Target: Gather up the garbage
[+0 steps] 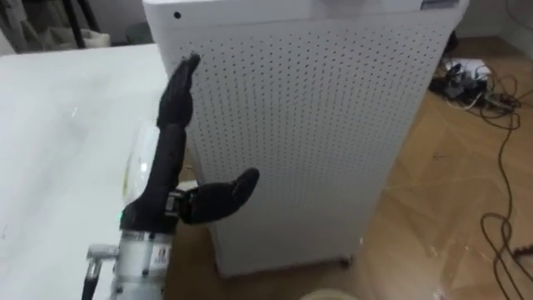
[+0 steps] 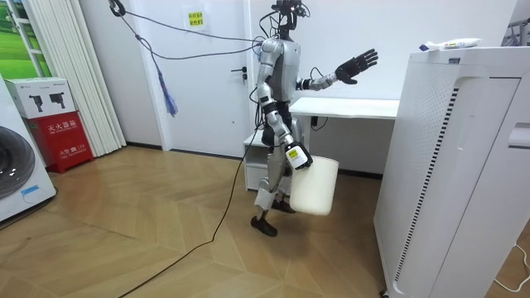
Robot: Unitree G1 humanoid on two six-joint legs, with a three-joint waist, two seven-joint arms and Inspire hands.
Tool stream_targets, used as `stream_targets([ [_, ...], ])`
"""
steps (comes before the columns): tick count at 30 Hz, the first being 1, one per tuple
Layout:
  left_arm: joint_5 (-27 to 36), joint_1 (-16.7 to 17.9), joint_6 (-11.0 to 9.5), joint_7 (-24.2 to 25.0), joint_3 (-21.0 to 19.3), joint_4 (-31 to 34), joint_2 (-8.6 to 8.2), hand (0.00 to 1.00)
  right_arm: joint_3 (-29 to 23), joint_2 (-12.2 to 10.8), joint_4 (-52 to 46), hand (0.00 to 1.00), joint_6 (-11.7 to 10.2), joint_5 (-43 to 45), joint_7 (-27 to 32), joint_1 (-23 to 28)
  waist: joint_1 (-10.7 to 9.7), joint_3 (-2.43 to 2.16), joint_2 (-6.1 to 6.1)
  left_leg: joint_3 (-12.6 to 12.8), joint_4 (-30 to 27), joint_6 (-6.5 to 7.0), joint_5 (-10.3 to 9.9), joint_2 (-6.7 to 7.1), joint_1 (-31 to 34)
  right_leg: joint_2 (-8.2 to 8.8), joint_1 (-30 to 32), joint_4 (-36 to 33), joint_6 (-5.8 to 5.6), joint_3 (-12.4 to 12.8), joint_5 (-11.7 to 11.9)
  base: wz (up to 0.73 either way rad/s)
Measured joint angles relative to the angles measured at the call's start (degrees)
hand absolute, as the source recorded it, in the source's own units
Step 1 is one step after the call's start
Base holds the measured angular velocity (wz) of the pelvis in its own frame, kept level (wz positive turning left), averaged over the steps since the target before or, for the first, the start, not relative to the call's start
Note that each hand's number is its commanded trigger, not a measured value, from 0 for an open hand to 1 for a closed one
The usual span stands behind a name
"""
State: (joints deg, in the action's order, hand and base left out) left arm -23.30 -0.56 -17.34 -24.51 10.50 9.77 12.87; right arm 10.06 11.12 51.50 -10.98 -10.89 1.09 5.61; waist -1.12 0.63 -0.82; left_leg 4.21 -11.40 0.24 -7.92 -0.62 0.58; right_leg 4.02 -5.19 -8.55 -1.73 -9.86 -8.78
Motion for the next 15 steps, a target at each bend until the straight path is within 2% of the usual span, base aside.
stream_targets([
  [2, 0.0, -0.4, -0.3, 0.0, -0.2, 0.0, -0.69, 0.00, 0.1, -0.1, 0.1, 1.00, 0.0, 0.0, -0.7, 0.0, -0.3, -0.08, 0.85, 0.8, -0.5, -0.05, -0.2, -0.19, -0.4, -0.07, -0.7, -0.1, 0.00, -0.2, 0.0, -0.03],
  [4, 0.0, -1.1, -0.7, 0.0, -0.1, 0.0, -0.97, 0.00, 0.7, -0.1, 0.7, 1.00, 0.0, -0.1, -1.6, -0.1, -0.5, 0.07, 1.20, 1.9, -2.4, -0.07, -0.6, -0.57, -0.2, -0.23, -1.1, -0.3, 0.20, 0.0, -0.2, -0.12],
  [5, -0.2, -1.3, -1.0, -0.1, -0.1, 0.0, -1.02, 0.00, 1.1, -0.1, 1.6, 1.00, 0.0, 0.0, -2.1, -0.3, -0.4, 0.25, 1.46, 2.2, -5.1, -0.58, -1.7, -1.13, 0.2, -0.63, -1.2, -0.7, 0.48, 0.3, -0.8, -0.19],
  [6, -1.3, -1.3, -1.5, -0.3, -0.3, -0.4, -0.85, 0.00, 1.1, -0.1, 2.1, 1.00, 0.1, 0.1, -2.8, -0.3, -0.4, 0.39, 1.51, 2.3, -9.4, -1.05, -3.6, -1.88, 1.5, -0.98, -0.8, -2.5, 1.04, 0.2, -2.7, -0.23],
  [7, -1.6, -1.3, -1.7, -0.4, -0.4, -0.6, -0.68, 0.00, 1.1, -0.1, 2.1, 1.00, 0.2, 0.2, -3.3, -0.3, -0.3, 0.51, 1.45, 2.3, -12.1, -1.14, -4.5, -2.21, 2.3, -1.00, -0.6, -3.8, 1.50, -0.2, -4.0, -0.26],
  [8, -2.3, -1.4, -1.7, -0.4, -0.4, -1.6, -0.74, 0.00, 1.3, -0.1, 3.0, 1.00, 0.0, 0.0, -3.8, -0.5, -0.4, 0.81, 1.74, 2.2, -18.1, -1.41, -5.8, -3.16, 4.4, -1.34, 0.2, -6.5, 2.17, -0.4, -6.0, -0.25],
  [9, -2.9, -1.4, -1.7, -0.4, -0.4, -2.2, -0.87, 0.00, 1.9, -0.1, 3.7, 1.00, 0.1, 0.0, -3.9, -0.2, -0.4, 0.89, 1.71, 2.2, -24.0, -1.42, -5.8, -3.99, 6.5, -1.82, 0.7, -9.1, 2.60, 0.5, -7.7, -0.25],
  [10, -3.4, -1.4, -1.7, -0.5, -0.4, -2.3, -0.93, 0.00, 2.2, 0.0, 3.8, 1.00, 0.3, 0.0, -3.9, 0.1, -0.3, 0.88, 1.87, 2.3, -26.9, -1.41, -5.8, -4.67, 7.5, -2.27, 1.1, -10.4, 2.93, 1.0, -8.4, -0.35],
  [11, -3.9, -1.4, -1.7, -1.0, -0.4, -2.3, -0.87, 0.00, 2.3, 0.0, 4.0, 1.00, 0.7, 0.2, -4.3, 0.4, -0.4, 1.01, 2.30, 2.1, -31.4, -1.55, -5.6, -6.03, 9.0, -3.15, 1.5, -12.4, 3.67, 2.3, -9.5, -0.48],
  [12, -3.8, -1.4, -1.8, -1.4, -0.6, -2.3, -0.87, 0.00, 2.3, -0.1, 3.9, 1.00, 0.9, 0.2, -4.6, 0.6, 0.0, 1.33, 2.06, 1.6, -34.8, -1.80, -5.1, -6.78, 10.4, -3.76, 2.1, -14.5, 4.37, 3.9, -10.4, -0.50],
  [13, -3.7, -1.4, -2.0, -1.5, -0.9, -2.3, -0.87, 0.00, 2.2, -0.1, 4.0, 1.00, 1.1, 0.3, -4.3, 0.6, 0.1, 1.17, 2.09, 0.9, -35.8, -1.84, -5.0, -6.53, 11.6, -3.94, 2.4, -15.6, 4.68, 5.1, -11.0, -0.37],
  [14, -3.6, -1.5, -2.9, -1.5, -1.2, -2.3, -1.02, 0.00, 1.4, 0.2, 4.0, 1.00, 1.3, -0.1, -3.7, 0.7, -0.4, 1.05, 2.23, 0.4, -34.7, -1.55, -5.8, -5.05, 13.6, -4.13, 3.0, -16.6, 5.32, 7.0, -11.8, -0.32],
  [15, -3.5, -1.5, -4.2, -1.9, -1.2, -2.3, -1.19, 0.00, 1.1, 0.4, 4.1, 1.00, 1.8, -0.5, -3.5, 0.8, -0.1, 1.06, 2.22, 0.5, -30.8, -1.31, -5.8, -3.18, 15.6, -3.86, 3.5, -16.6, 5.48, 8.6, -11.9, -0.38],
])
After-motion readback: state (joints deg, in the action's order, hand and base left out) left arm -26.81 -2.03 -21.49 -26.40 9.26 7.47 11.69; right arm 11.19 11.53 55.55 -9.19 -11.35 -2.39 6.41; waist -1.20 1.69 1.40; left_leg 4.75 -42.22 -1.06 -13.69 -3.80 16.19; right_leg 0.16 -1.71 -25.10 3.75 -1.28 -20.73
